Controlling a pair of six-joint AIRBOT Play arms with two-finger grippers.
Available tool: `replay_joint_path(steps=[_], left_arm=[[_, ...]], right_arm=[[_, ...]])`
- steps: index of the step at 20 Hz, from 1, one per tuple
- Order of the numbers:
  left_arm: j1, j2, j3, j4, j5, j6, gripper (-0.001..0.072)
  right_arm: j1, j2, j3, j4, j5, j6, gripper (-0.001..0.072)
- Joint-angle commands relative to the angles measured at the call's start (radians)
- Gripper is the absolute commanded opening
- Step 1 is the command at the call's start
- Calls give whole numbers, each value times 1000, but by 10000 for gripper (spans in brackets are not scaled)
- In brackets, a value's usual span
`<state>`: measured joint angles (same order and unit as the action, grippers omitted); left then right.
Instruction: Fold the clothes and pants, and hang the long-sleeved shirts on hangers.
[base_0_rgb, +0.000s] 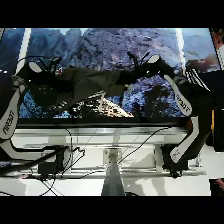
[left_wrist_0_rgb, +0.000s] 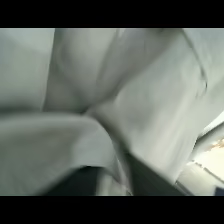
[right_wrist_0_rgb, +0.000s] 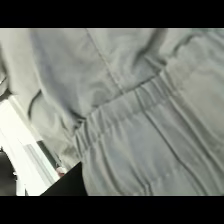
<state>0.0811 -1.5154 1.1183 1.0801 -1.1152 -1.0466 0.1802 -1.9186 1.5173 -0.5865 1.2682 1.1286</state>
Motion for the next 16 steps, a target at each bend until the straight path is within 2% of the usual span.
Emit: replay_joint_path(steps=[1,2,8,11,16], left_arm=[[40,60,61,24,-49,0,547],[59,88,84,44,-64,0,595],[133,278,119,56,-75,0,595],[132,322,119,45,-75,0,595],[132,321,119,19,-75,0,595]], right_arm=[[-87,45,117,-41,106,58,25],[-120,84,147,-93,109,96,25],[-325,420,245,-647,104,365,25],[-431,585,245,-913,154,521,25],[-670,776,245,-1150,322,747,26]])
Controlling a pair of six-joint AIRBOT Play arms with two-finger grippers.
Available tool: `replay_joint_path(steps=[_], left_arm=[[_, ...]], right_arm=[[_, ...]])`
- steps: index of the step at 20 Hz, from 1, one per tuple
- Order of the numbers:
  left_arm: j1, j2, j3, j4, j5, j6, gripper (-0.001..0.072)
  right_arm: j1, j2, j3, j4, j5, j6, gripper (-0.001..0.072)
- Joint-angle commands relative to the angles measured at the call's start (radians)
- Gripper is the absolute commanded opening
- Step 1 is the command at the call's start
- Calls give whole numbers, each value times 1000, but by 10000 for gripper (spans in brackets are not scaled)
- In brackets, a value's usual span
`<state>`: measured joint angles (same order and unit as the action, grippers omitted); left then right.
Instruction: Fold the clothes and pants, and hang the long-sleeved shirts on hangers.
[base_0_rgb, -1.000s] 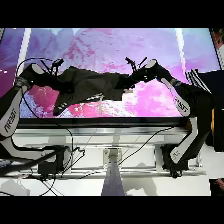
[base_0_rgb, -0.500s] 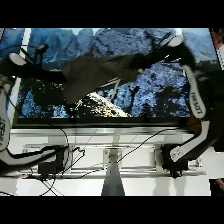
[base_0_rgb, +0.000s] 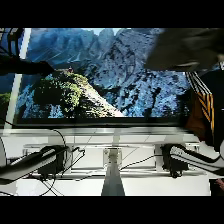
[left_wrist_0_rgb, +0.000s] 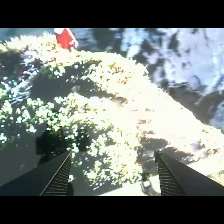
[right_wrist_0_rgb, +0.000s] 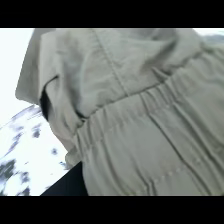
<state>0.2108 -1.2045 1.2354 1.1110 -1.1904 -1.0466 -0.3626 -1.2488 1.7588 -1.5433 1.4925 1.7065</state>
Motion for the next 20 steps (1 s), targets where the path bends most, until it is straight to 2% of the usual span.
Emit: replay_joint_path(steps=[1,3,5,6,9,10,12,13,15,16,18,20], left_arm=[[2,10,2,-12,0,0,595],[2,10,2,-12,0,0,595],[2,10,2,-12,0,0,595],[2,10,2,-12,0,0,595],[2,10,2,-12,0,0,595],[2,10,2,-12,0,0,595],[2,10,2,-12,0,0,595],[2,10,2,-12,0,0,595],[2,10,2,-12,0,0,595],[2,10,2,-12,0,0,595],[2,10,2,-12,0,0,595],[2,10,1,-12,0,0,595]], right_arm=[[-188,131,3,-214,137,246,26],[-299,165,3,-216,219,362,27],[-388,179,3,-216,290,405,36],[-428,179,3,-216,312,430,84],[-498,178,3,-214,313,456,541],[-504,178,3,-214,312,455,559],[-504,178,3,-206,289,454,557],[-504,178,3,-187,269,447,532],[-503,177,3,-125,204,393,321],[-503,175,3,-88,174,363,261],[-498,160,0,-8,132,317,204],[-449,150,-23,29,90,315,198]])
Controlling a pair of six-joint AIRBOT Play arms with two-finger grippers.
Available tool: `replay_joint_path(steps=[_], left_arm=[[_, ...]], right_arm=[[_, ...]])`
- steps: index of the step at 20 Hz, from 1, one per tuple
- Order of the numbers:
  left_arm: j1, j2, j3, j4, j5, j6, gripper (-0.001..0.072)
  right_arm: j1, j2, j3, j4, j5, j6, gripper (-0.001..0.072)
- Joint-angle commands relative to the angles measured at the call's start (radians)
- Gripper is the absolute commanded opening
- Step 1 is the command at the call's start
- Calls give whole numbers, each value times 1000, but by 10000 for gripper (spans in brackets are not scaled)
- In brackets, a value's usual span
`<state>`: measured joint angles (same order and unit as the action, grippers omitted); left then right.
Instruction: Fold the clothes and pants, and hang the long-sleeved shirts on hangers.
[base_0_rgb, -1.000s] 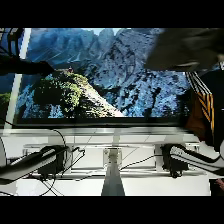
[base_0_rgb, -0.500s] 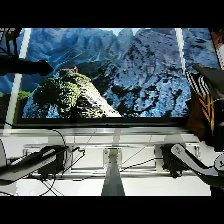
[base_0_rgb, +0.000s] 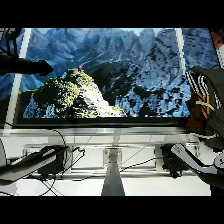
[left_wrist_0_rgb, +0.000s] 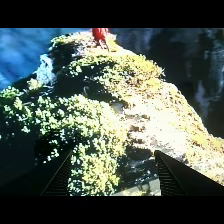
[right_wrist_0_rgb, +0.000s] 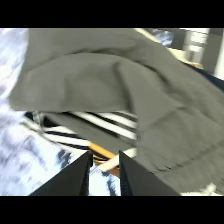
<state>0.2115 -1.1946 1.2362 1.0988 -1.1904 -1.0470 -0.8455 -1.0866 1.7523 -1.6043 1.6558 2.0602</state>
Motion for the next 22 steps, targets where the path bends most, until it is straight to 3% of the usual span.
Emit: replay_joint_path(steps=[1,2,6,7,8,11,13,22], left_arm=[[1,0,0,0,0,0,595],[1,0,0,0,0,0,595],[1,0,0,0,0,0,595],[1,0,0,0,0,0,595],[1,0,0,0,0,0,595],[1,0,0,0,0,0,595],[1,0,0,0,0,0,595],[1,0,0,0,0,0,595]], right_arm=[[80,-13,-37,97,-97,-40,175],[143,-13,-61,101,-118,-40,111],[526,-13,-149,102,-233,-208,104],[627,-13,-159,102,-267,-277,99],[734,-13,-163,102,-299,-373,27],[996,-13,-163,102,-332,-679,26],[1101,-13,-163,95,-332,-787,27],[1151,-13,-163,117,-337,-790,27]])
